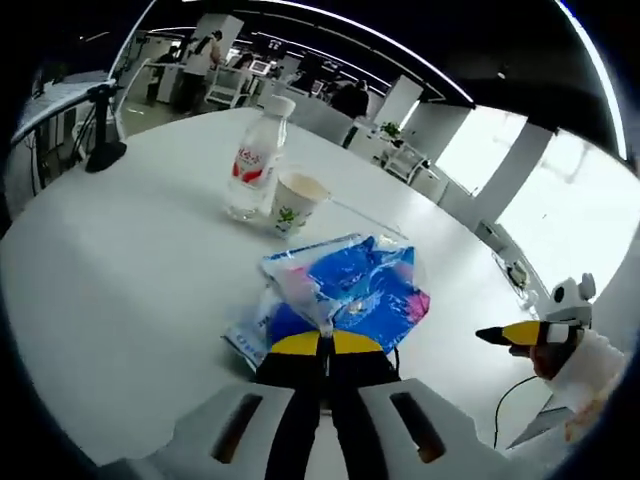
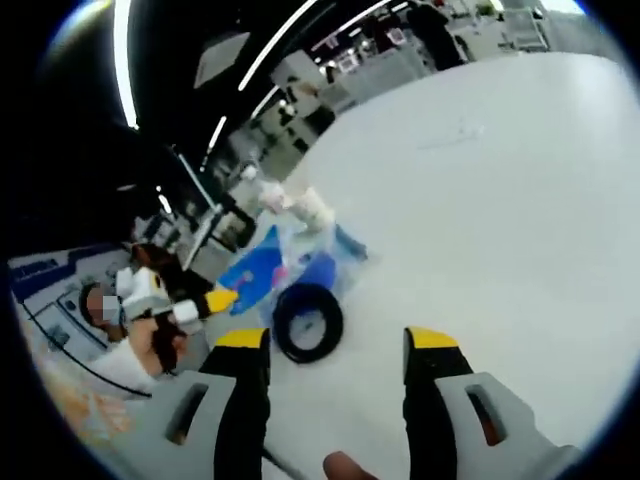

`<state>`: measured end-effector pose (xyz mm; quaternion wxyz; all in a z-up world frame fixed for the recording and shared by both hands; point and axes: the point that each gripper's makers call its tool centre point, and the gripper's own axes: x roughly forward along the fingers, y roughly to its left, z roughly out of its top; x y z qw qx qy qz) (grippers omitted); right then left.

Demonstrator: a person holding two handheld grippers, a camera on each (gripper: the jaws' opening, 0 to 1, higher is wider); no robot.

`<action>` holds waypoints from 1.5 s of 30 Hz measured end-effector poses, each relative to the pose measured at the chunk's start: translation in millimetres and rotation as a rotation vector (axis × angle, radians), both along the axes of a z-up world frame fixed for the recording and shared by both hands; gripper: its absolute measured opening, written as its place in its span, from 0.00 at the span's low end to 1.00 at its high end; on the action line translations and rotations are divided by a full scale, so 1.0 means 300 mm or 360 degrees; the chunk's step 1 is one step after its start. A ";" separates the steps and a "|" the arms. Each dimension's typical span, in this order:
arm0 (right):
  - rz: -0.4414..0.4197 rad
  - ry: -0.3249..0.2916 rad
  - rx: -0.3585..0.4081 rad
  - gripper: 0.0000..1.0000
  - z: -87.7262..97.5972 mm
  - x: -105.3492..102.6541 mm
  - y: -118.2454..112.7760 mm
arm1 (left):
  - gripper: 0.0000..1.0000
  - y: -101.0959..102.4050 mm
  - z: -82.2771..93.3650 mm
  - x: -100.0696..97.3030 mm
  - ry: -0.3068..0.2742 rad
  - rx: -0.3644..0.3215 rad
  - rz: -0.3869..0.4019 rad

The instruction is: Arrange the tabletop items into an orderly group along one side of the table until the central work area is clear of visible clutter.

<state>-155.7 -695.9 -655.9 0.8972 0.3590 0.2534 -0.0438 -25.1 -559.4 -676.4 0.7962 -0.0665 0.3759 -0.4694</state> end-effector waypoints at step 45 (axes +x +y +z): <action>-0.0056 0.0419 -0.0565 0.00 -0.237 -0.211 -0.105 | 0.00 -0.389 -0.150 -0.362 -0.0103 0.0196 -0.0936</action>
